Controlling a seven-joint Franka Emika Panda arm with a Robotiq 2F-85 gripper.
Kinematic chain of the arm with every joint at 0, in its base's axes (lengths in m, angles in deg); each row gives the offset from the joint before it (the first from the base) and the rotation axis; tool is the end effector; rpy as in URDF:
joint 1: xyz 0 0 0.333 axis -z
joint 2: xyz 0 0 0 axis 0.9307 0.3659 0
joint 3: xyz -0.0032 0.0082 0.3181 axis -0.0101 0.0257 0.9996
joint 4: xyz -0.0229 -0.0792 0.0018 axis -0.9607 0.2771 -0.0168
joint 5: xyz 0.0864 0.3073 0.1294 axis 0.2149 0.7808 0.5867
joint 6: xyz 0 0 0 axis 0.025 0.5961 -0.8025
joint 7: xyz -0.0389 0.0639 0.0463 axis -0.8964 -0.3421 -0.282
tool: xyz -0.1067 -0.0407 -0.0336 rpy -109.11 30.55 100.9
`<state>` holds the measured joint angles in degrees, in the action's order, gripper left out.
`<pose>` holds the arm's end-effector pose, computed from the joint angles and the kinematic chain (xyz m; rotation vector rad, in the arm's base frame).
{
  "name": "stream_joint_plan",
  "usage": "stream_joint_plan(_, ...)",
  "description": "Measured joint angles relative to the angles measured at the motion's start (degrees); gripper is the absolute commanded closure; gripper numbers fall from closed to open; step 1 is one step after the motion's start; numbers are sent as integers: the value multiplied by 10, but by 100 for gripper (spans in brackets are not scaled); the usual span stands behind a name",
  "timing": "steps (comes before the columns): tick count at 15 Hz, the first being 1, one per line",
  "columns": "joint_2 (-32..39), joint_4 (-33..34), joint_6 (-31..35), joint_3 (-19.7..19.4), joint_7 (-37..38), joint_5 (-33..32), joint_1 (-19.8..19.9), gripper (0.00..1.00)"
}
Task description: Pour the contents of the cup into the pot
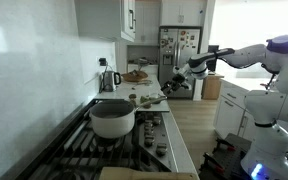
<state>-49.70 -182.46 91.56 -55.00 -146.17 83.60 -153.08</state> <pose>0.4960 -0.1185 0.3609 -2.0432 -1.2936 -0.9896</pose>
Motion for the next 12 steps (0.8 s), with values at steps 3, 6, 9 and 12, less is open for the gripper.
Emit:
stream_joint_plan(3,-1,1,-2,-1,0,0,1,0)
stream_joint_plan(6,-1,1,-3,-1,0,0,1,0)
stream_joint_plan(9,-3,1,-3,-3,1,-1,1,0)
stream_joint_plan(12,-9,5,-2,-8,1,-5,-3,0)
